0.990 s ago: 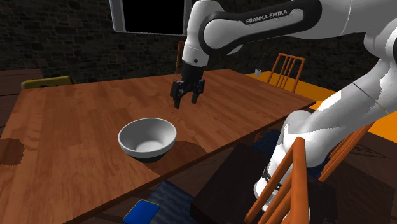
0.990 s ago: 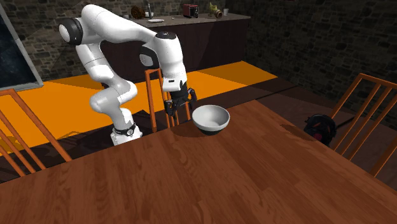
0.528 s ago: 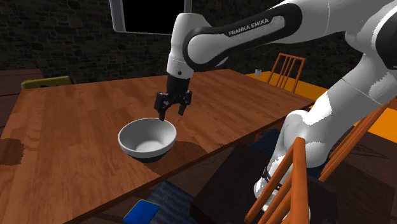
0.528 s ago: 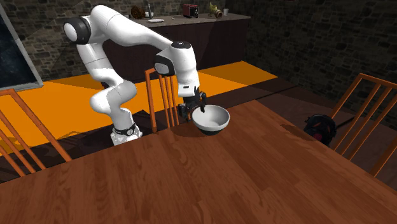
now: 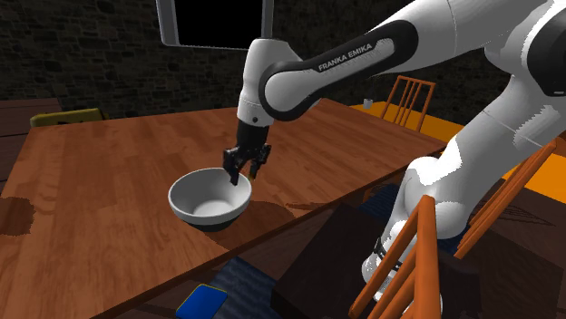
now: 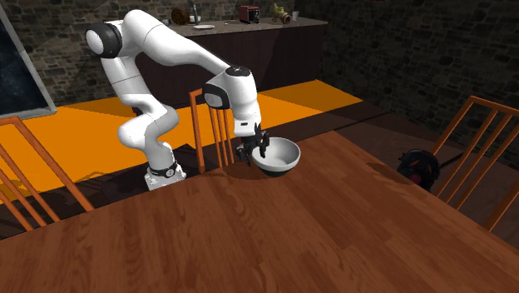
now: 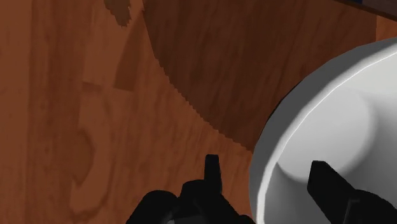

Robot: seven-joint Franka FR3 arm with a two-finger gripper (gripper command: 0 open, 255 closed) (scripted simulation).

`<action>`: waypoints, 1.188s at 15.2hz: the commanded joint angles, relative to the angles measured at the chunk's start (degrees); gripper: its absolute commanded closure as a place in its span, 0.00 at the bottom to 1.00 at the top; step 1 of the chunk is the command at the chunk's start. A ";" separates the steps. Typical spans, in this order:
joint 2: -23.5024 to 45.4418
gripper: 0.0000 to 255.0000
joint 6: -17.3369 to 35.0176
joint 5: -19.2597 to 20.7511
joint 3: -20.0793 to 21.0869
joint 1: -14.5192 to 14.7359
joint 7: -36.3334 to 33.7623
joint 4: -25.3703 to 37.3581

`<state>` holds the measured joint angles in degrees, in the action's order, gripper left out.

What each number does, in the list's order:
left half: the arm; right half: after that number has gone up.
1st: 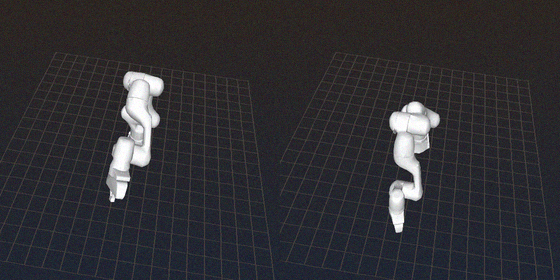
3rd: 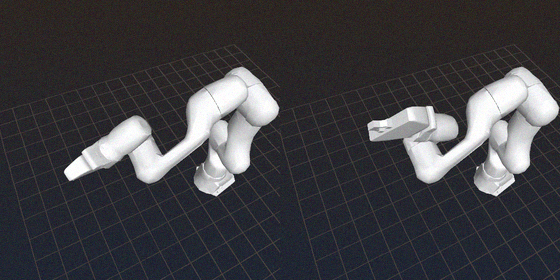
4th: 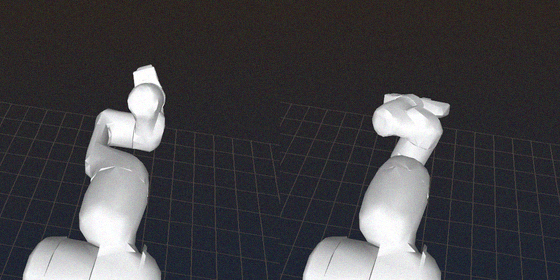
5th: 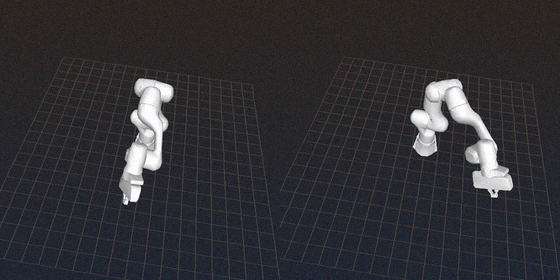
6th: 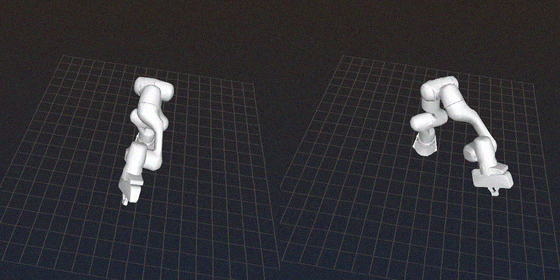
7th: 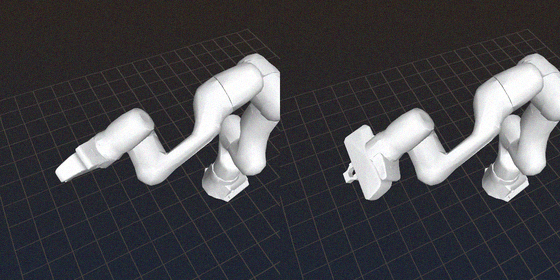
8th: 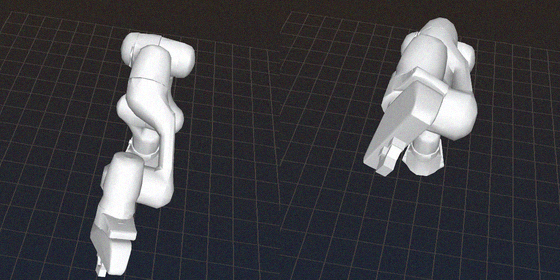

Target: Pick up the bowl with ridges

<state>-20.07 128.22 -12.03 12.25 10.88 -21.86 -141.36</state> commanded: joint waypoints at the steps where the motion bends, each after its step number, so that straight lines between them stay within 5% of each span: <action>1: 0.07 1.00 0.14 -0.01 0.02 0.00 0.00 -0.06; 9: 0.02 1.00 0.12 -0.02 0.00 0.01 0.02 -0.08; 18: -2.53 1.00 -7.32 0.57 -0.59 -0.21 -0.65 4.84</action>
<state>-22.41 121.73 -11.52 11.68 10.68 -22.37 -137.20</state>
